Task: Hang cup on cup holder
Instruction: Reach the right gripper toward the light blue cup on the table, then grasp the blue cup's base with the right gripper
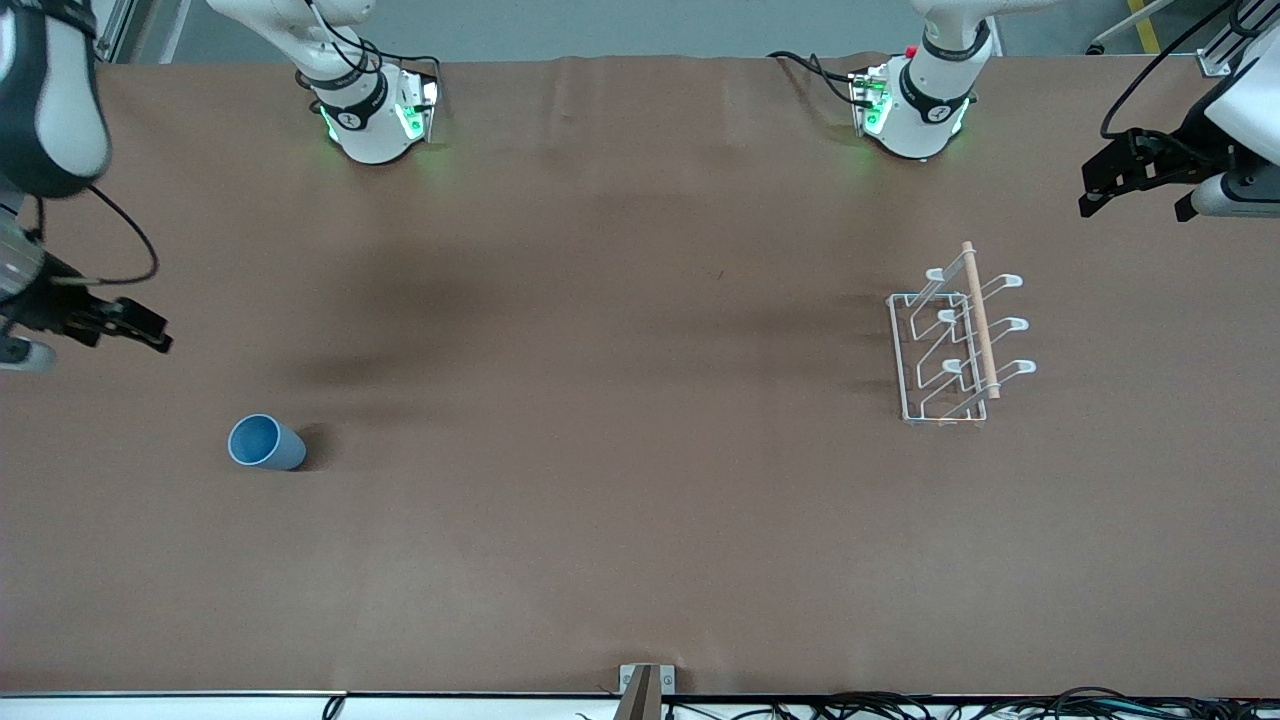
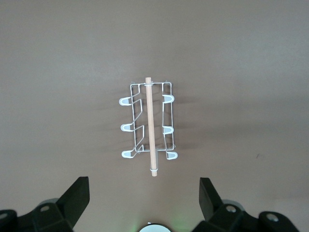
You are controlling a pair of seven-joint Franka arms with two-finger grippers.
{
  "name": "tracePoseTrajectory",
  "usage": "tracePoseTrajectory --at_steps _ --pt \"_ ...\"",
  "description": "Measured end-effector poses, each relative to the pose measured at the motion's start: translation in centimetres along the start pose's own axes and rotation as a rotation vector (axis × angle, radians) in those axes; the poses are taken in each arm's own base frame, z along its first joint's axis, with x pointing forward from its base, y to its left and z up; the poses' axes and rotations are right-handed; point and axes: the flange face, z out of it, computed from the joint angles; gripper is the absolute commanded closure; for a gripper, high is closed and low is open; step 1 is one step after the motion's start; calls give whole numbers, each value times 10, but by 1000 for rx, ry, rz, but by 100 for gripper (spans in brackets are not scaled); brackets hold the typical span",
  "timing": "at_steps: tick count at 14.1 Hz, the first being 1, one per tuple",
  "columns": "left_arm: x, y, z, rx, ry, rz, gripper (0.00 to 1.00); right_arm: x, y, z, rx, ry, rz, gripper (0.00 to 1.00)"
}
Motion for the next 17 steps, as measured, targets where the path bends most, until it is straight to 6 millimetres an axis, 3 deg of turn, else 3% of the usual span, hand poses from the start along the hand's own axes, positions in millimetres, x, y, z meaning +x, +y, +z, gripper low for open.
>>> tracePoseTrajectory --at_steps 2,4,7,10,11,12,13,15,17 --pt "0 0 0 0 0 0 0 7 1 56 -7 -14 1 1" --pt "0 0 0 0 0 -1 0 15 1 99 -14 -17 -1 1" --pt "0 -1 0 0 0 -2 0 26 1 143 -26 32 -4 1" --pt "0 -1 0 0 0 -2 0 33 1 170 -32 65 -7 4" --pt "0 -1 0 0 0 -2 0 35 1 176 -33 67 -7 11" --pt "0 -1 0 0 0 -2 0 37 1 180 -33 63 -7 43" --pt "1 -1 0 -1 -1 -2 0 38 0 184 -33 60 -7 86" --pt "1 -1 1 -1 -1 -2 0 39 -1 190 -31 53 -8 99" --pt "1 -1 1 -1 -1 -2 0 40 -2 192 -16 52 8 100"
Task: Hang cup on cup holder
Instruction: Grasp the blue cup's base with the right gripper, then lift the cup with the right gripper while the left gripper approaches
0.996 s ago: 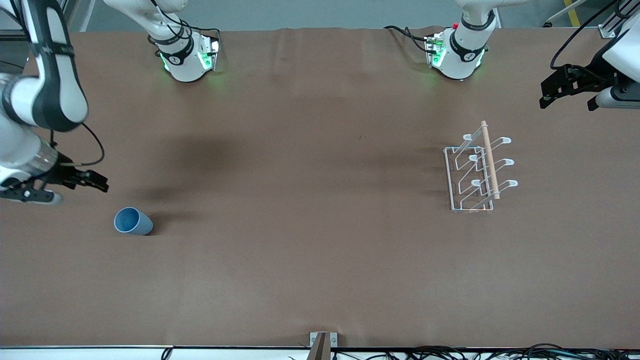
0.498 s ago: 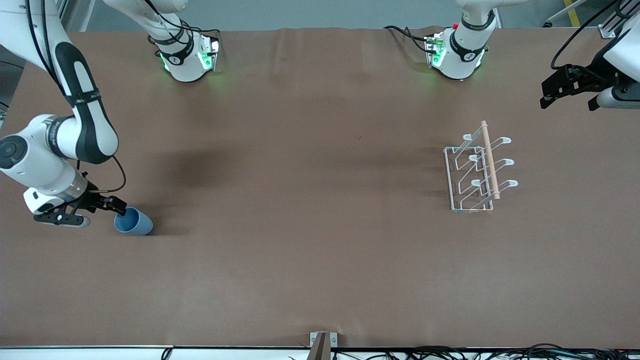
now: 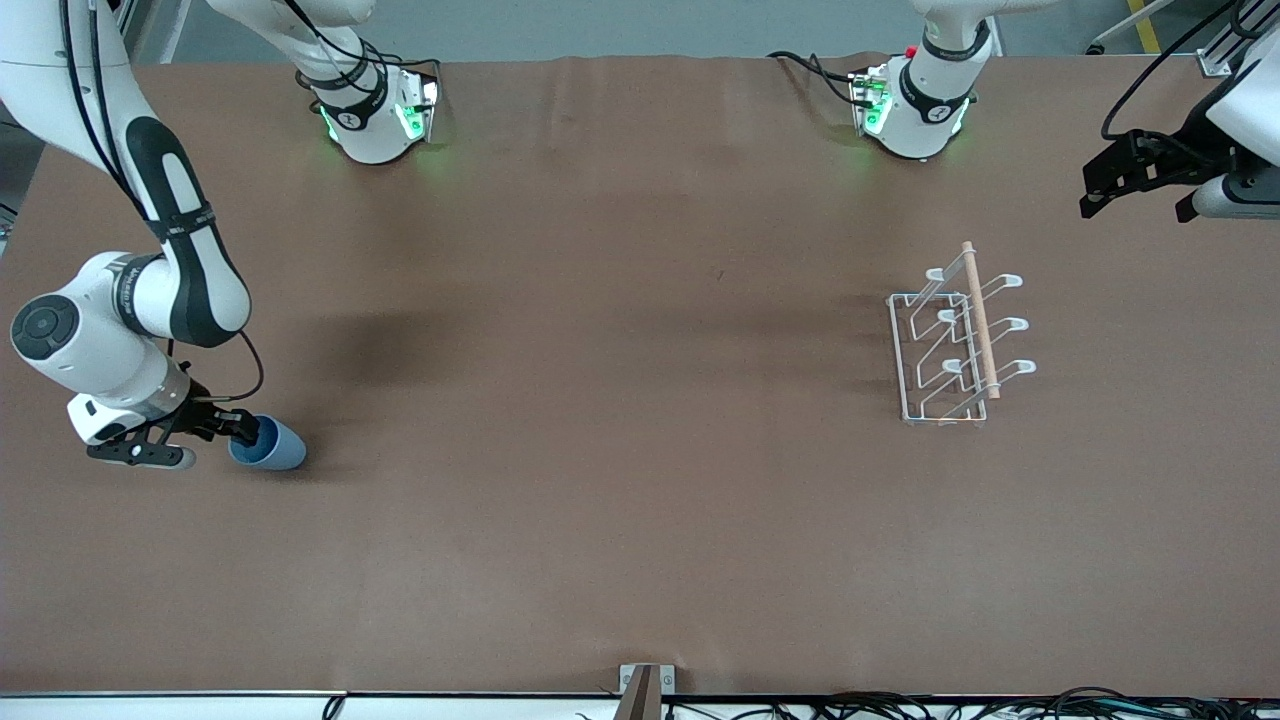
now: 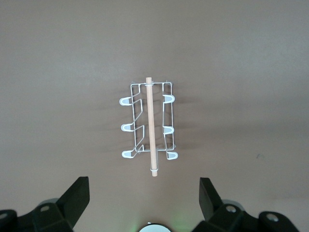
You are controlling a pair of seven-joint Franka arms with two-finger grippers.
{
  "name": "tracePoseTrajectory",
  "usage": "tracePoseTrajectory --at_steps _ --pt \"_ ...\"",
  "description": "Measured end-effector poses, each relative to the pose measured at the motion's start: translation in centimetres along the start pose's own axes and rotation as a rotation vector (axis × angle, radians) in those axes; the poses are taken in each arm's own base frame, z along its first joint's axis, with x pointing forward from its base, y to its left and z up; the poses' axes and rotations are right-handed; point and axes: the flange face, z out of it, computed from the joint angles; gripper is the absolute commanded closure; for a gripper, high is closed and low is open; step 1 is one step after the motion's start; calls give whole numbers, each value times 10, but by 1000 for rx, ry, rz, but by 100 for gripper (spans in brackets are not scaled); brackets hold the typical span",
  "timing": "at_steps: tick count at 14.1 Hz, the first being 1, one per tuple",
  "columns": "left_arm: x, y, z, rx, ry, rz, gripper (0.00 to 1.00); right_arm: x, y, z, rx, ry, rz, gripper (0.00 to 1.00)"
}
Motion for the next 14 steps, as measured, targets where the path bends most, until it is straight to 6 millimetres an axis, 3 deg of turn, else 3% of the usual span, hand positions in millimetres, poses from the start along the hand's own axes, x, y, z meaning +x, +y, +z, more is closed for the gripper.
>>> tracePoseTrajectory --at_steps 4,8,10,14 --pt "0 0 0 0 -1 0 0 -2 -2 7 37 -9 47 100" --pt "2 0 2 -1 -5 0 0 2 -3 -2 44 -26 47 100" --pt "2 -1 3 -1 -6 -1 0 6 -5 -27 64 -69 51 99" --pt "2 0 3 -21 -6 -1 0 -6 -28 -118 272 -178 128 100"
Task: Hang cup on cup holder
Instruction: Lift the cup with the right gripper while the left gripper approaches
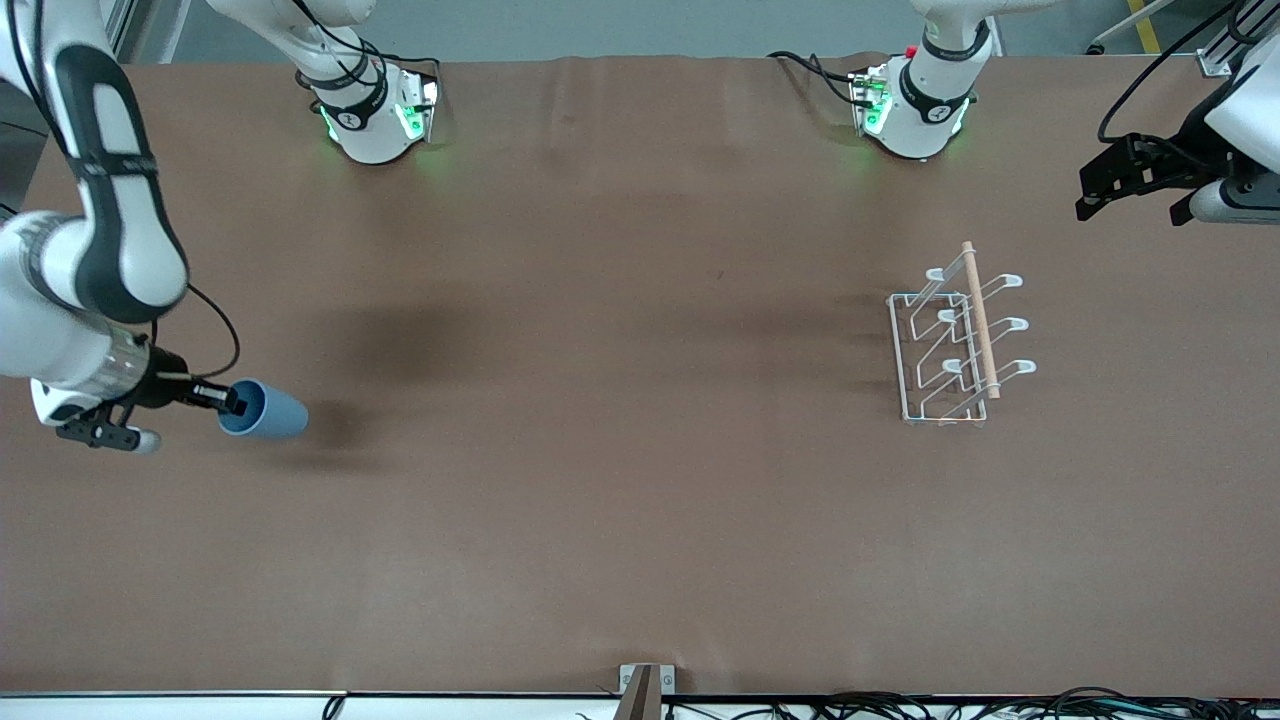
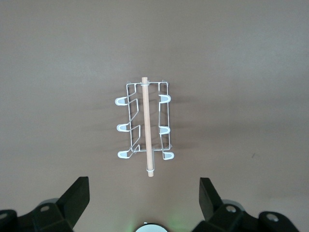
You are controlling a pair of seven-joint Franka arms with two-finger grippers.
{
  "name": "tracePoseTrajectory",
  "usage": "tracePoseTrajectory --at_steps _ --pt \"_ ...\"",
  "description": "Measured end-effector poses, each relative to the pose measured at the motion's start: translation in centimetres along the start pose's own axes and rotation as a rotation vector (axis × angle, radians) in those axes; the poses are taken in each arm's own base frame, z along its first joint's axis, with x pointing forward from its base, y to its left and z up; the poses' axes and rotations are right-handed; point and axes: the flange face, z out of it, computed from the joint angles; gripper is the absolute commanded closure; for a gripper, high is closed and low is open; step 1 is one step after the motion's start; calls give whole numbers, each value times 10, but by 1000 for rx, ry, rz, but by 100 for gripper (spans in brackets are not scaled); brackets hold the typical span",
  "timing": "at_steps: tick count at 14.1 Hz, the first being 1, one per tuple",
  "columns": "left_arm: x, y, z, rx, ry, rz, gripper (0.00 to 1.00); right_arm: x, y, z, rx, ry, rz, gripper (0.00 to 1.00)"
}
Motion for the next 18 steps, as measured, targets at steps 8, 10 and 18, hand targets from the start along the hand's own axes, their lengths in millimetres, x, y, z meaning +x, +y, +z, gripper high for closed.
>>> tracePoseTrajectory --at_steps 8,10,18 --pt "1 5 1 -49 -3 4 0 -49 -73 -23 560 -272 -19 100" --pt "6 19 6 -105 0 26 0 -54 -95 -23 671 -311 -18 100" --pt "27 191 28 -176 71 320 0 -64 -165 59 1064 -585 53 100"
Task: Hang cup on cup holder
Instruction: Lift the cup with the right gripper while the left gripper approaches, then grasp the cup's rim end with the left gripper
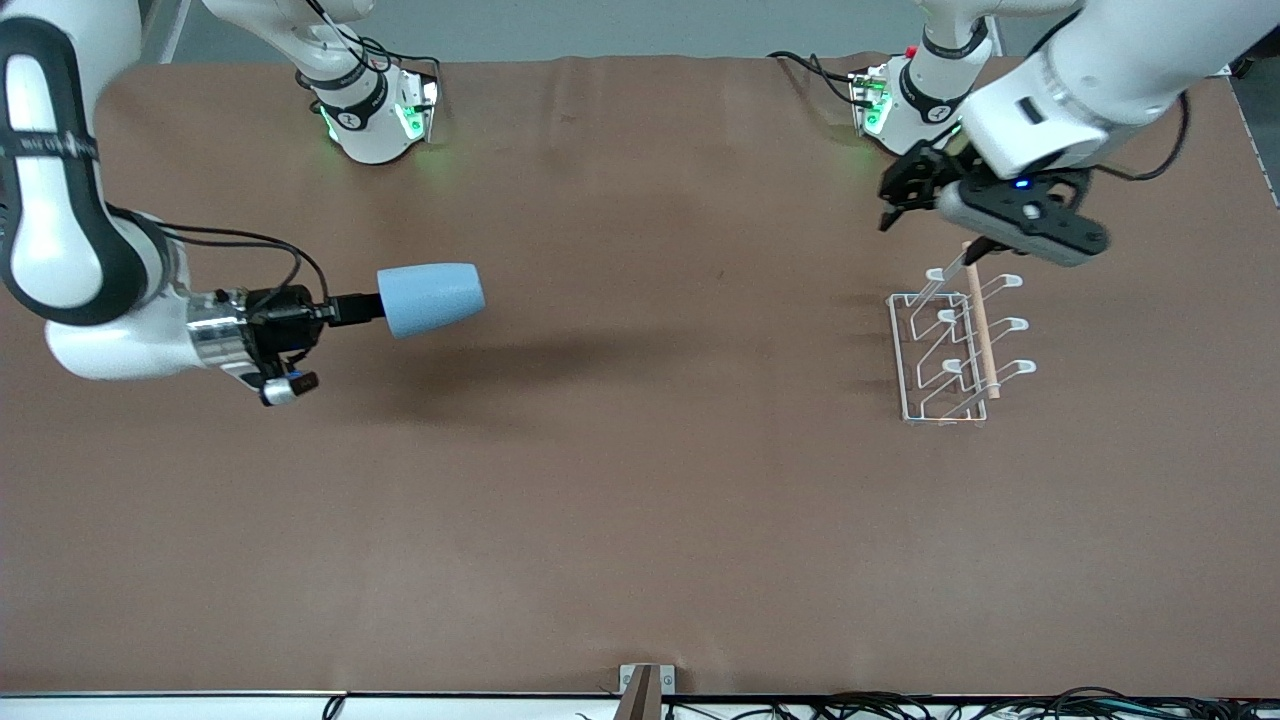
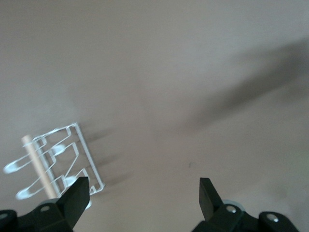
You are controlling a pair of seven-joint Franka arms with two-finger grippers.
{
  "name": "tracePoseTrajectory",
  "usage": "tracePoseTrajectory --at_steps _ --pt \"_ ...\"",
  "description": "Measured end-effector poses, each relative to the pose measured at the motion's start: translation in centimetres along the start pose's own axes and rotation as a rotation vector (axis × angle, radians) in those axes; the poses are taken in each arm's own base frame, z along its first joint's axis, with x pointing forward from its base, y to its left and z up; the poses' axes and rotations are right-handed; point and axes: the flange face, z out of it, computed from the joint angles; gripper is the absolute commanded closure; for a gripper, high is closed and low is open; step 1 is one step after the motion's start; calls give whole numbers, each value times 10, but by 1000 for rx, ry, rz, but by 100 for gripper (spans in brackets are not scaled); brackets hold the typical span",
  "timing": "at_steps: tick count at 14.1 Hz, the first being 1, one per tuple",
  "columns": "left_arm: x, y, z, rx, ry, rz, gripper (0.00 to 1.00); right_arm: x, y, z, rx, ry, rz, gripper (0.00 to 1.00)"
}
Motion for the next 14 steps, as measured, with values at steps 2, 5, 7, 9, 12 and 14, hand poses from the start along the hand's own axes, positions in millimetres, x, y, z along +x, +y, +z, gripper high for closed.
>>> tracePoseTrajectory --at_steps 2,5,7,9,12,14 --pt "20 24 14 -26 0 49 0 12 9 26 47 -30 11 100" --pt "49 54 41 -61 41 103 0 15 3 54 85 -57 9 100" --pt "63 75 59 -80 76 134 0 17 -1 70 102 -71 4 100" --pt "70 100 72 -93 104 170 0 20 -1 82 109 -83 6 100" --pt "78 135 73 -70 136 239 0 27 1 92 107 -93 9 100" --pt "82 154 74 -64 161 274 0 34 2 95 96 -75 8 100"
